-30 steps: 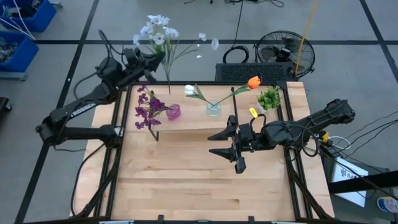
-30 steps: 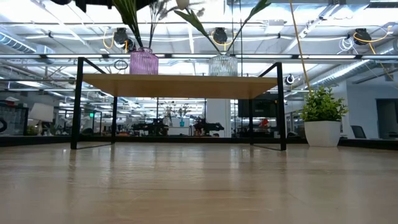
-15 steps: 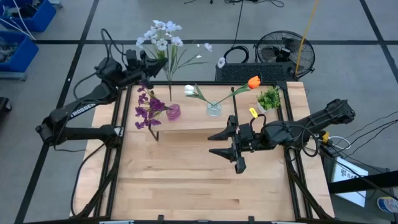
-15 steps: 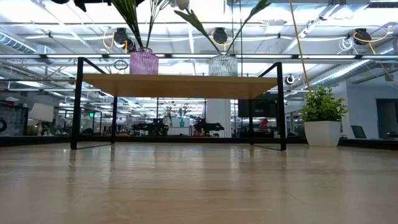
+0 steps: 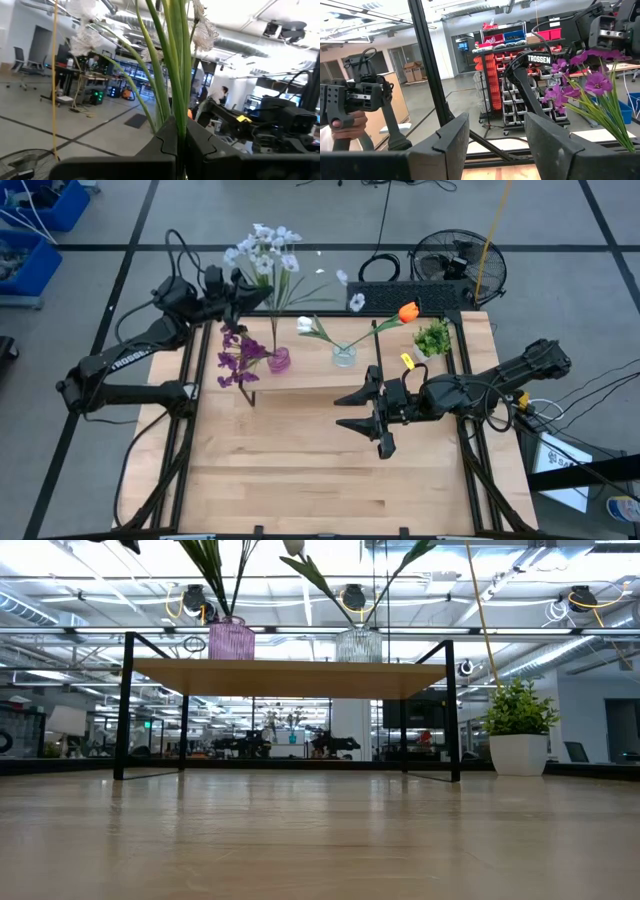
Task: Pick and place flowers into a vace then onto a shelf
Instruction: Put the white flowers into the violet vase on the shelf
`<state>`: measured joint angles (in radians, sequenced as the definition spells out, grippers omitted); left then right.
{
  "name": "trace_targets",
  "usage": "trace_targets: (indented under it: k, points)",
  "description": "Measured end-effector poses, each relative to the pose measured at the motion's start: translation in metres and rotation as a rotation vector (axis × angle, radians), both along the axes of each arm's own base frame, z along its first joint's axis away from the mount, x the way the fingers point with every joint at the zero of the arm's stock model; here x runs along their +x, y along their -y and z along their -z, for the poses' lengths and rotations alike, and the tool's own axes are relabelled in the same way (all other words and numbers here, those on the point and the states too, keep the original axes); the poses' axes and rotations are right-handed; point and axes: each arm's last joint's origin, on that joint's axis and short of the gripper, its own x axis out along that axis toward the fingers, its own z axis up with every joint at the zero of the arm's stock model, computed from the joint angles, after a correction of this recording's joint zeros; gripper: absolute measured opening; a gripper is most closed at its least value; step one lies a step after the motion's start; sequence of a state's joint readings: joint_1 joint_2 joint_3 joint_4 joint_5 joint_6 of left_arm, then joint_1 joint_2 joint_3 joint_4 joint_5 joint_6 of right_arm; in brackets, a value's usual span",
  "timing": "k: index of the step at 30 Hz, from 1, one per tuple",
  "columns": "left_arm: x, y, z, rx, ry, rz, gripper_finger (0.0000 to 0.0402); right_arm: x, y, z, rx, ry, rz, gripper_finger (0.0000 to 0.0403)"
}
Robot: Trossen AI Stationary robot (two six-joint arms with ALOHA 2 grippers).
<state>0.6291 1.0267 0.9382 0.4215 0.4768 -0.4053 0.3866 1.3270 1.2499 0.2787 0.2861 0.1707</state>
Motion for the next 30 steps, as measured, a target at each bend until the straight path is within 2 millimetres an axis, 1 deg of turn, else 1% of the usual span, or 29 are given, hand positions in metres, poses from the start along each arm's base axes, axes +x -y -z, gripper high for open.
trace_targets:
  k: [11, 17, 20, 25, 30]
  points:
    - [0.004, 0.005, 0.002, 0.056, -0.025, 0.012, 0.0007, 0.0, 0.0, 0.0, 0.0, 0.0, 0.0, 0.0183]
    - [0.008, 0.006, 0.012, 0.082, -0.122, 0.002, 0.0007, 0.0, 0.0, 0.0, 0.0, 0.0, 0.0, 0.0183]
    - [0.009, 0.008, 0.013, 0.111, -0.133, 0.004, 0.0007, 0.0, 0.0, 0.0, 0.0, 0.0, 0.0, 0.0183]
    - [0.01, 0.008, 0.016, 0.088, -0.163, 0.011, 0.0007, 0.0, 0.0, 0.0, 0.0, -0.001, 0.0, 0.0183]
    - [0.011, 0.008, 0.027, 0.021, -0.262, 0.021, 0.0014, 0.0, 0.0, 0.0, -0.003, 0.0, 0.0, 0.0183]
